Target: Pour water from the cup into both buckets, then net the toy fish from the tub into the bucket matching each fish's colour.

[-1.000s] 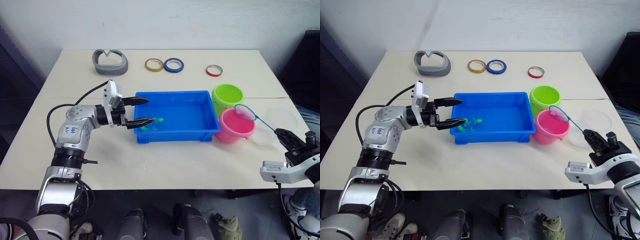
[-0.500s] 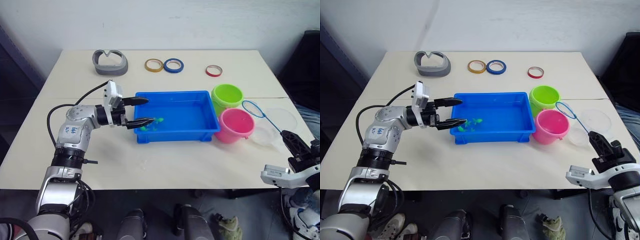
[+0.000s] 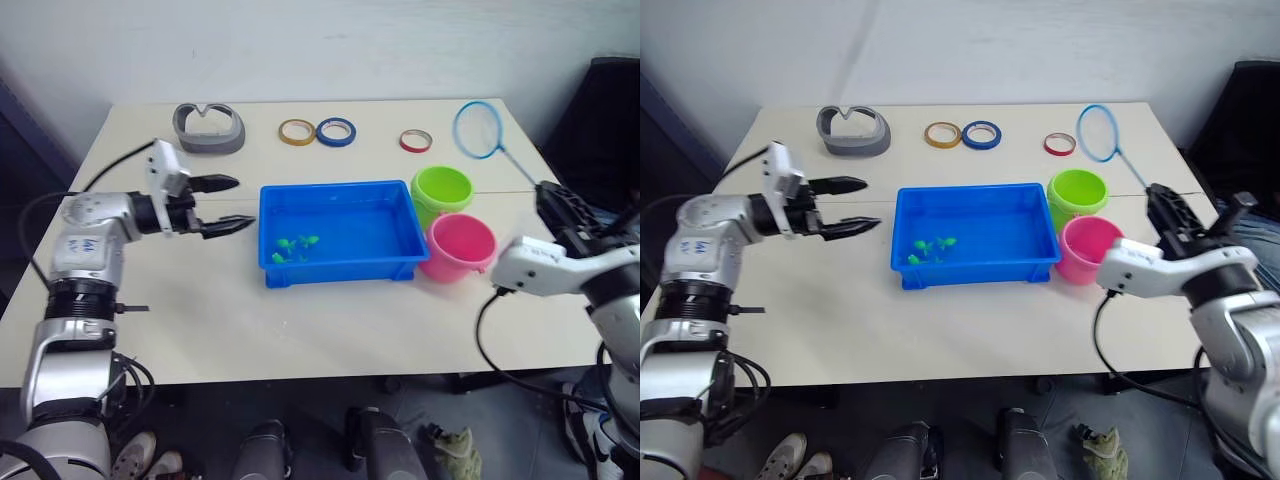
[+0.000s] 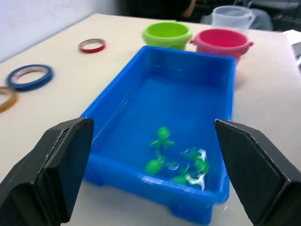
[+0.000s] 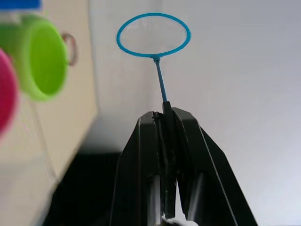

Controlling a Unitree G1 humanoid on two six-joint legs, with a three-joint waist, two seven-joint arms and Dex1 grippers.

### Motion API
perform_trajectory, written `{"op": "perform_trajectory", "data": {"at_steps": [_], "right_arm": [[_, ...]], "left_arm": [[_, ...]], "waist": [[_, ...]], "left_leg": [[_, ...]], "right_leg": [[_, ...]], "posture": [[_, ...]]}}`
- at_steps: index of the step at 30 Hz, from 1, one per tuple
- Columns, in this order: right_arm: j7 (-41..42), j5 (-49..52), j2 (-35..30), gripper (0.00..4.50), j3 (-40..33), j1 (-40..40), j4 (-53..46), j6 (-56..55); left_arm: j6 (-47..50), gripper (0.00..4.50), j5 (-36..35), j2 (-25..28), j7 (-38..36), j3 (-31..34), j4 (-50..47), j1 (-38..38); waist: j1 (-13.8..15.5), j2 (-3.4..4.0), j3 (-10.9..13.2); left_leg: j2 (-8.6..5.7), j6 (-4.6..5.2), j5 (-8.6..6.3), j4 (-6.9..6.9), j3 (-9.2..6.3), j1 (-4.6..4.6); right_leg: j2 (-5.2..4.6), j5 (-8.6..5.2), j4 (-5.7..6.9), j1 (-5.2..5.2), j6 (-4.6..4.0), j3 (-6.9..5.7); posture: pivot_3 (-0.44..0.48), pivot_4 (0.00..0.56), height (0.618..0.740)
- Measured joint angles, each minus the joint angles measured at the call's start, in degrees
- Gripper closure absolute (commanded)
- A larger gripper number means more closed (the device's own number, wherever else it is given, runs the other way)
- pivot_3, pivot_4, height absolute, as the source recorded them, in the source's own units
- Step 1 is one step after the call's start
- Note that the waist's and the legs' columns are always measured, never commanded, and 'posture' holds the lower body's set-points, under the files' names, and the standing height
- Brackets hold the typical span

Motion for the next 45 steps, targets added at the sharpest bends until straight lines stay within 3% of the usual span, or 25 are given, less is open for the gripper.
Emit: {"op": "perform_trajectory", "data": {"at_steps": [3, 8, 14, 29, 45], "right_arm": [[8.3, 3.8, 3.9, 4.50, 7.9, -5.9, 0.4, 10.8], [15.6, 7.6, 5.4, 4.50, 14.5, -13.8, 4.2, 23.4], [19.3, 10.7, 4.5, 4.50, 20.8, -18.6, 8.0, 32.7], [16.6, 16.2, 0.5, 4.50, 28.1, -22.6, 13.8, 38.9], [6.6, 24.8, 10.9, 4.50, 32.9, -26.3, 22.3, 42.4]], "left_arm": [[-0.4, 0.03, 0.8, 2.2, -0.1, 0.6, -0.1, 2.2], [3.0, 0.03, 0.3, 3.9, -0.1, 2.5, -6.1, 8.6], [6.8, 0.03, -0.7, 4.9, 0.2, 4.1, -13.6, 13.6], [10.7, 0.03, -3.5, 4.5, 4.1, 5.9, -23.3, 19.8], [13.2, 0.03, -5.4, 4.8, 5.9, 7.1, -28.0, 22.2]], "waist": [[0.1, 0.00, 0.0], [0.0, -0.02, 0.0], [0.1, -0.02, 0.0], [0.0, -0.02, 0.0], [-0.3, -0.01, 0.0]], "left_leg": [[-0.06, 0.02, 0.01, 0.02, -0.02, -0.05], [-0.04, 0.06, -0.04, 0.30, -0.11, -0.34], [-0.02, 0.03, -0.05, 0.32, -0.17, -0.44], [0.06, -0.04, -0.09, 0.33, -0.15, -0.43], [0.11, -0.09, -0.12, 0.32, -0.16, -0.45]], "right_leg": [[-0.11, 0.00, 0.09, -0.01, 0.00, -0.03], [-0.30, 0.03, 0.27, -0.09, 0.05, -0.09], [-0.32, 0.02, 0.27, -0.18, 0.03, -0.12], [-0.32, 0.01, 0.03, -0.20, 0.01, -0.10], [-0.33, 0.00, -0.01, -0.22, 0.00, -0.03]], "posture": [[0.000, 0.150, 0.713], [0.000, 0.150, 0.713], [0.000, 0.150, 0.713], [0.000, 0.150, 0.713], [0.000, 0.150, 0.713]]}}
